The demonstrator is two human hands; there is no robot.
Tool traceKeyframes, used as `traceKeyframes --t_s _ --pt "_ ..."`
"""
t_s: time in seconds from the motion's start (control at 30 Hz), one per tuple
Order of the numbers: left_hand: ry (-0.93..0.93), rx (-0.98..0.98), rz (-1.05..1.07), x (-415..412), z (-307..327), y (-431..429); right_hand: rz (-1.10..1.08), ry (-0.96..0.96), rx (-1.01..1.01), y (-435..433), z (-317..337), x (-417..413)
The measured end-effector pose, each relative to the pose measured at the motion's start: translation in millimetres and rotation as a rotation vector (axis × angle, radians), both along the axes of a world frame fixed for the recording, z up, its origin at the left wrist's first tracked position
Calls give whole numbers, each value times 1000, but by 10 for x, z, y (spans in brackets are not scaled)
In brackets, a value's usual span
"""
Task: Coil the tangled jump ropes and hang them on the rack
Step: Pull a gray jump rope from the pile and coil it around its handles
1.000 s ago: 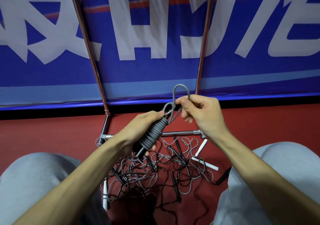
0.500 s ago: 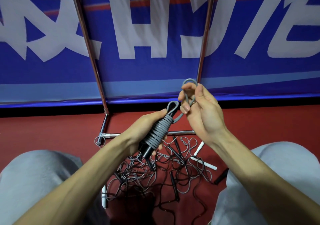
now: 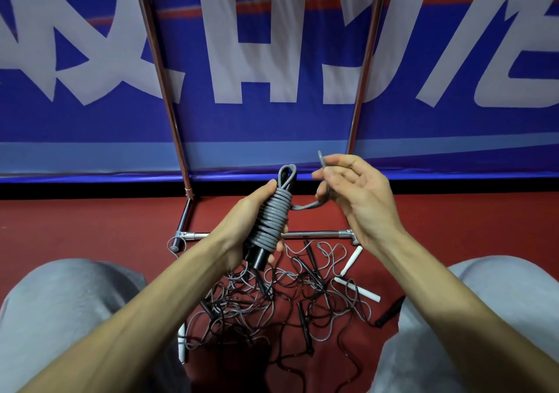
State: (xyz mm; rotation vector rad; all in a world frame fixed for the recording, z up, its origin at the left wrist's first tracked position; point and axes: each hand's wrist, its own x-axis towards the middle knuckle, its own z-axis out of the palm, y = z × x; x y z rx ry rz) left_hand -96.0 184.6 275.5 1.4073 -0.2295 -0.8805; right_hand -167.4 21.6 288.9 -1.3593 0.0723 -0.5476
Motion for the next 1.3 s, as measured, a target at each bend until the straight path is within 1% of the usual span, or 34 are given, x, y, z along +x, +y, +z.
traceKeyframes --t_s 0.07,0.13,0.23,0.33,0.43,0.53,0.67,0.73,0.87,0.93,0.97,1.0,1.03,1.1,1.2,1.27,1.3 --pt "1 -3 -7 -8 8 -3 -107 49 -181 -18 -18 6" --pt "-5 -3 -18 -30 19 -14 -160 100 -295 -35 -33 14" --pt "-11 -4 -32 -50 41 -21 -189 164 -374 -54 -42 10" --pt "-32 21 -45 -19 29 -11 -174 173 -401 -36 -17 -14" --pt "-115 71 -68 0 -5 -28 -194 179 -516 -7 -4 -37" --pt "-245 70 -59 -33 -19 -44 -270 173 -652 30 -14 -60" --pt "-433 84 -52 -31 -43 -17 -335 140 -709 44 -35 -67" --pt "-561 147 -39 -26 -64 1 -362 140 -752 53 -63 -61" --pt "-988 412 18 -37 -112 30 -386 143 -750 135 -159 -37" --pt "-1098 478 45 -37 -134 43 -407 110 -713 184 -213 -23" --pt "-1118 485 47 -40 -134 44 -424 80 -709 200 -228 -17" --pt "-1096 458 57 -48 -121 40 -443 44 -723 210 -233 -13" --pt "-1028 396 81 -55 -111 24 -460 7 -743 213 -229 -6" --pt "-821 261 133 -75 -77 -14 -481 -44 -773 202 -207 1" --pt "-539 114 117 -71 -76 -44 -466 -70 -791 183 -194 -9" --pt "-345 56 99 -77 -38 -38 -443 -77 -790 181 -200 -13" --pt "-293 49 96 -75 -24 -36 -431 -78 -781 178 -201 -12"
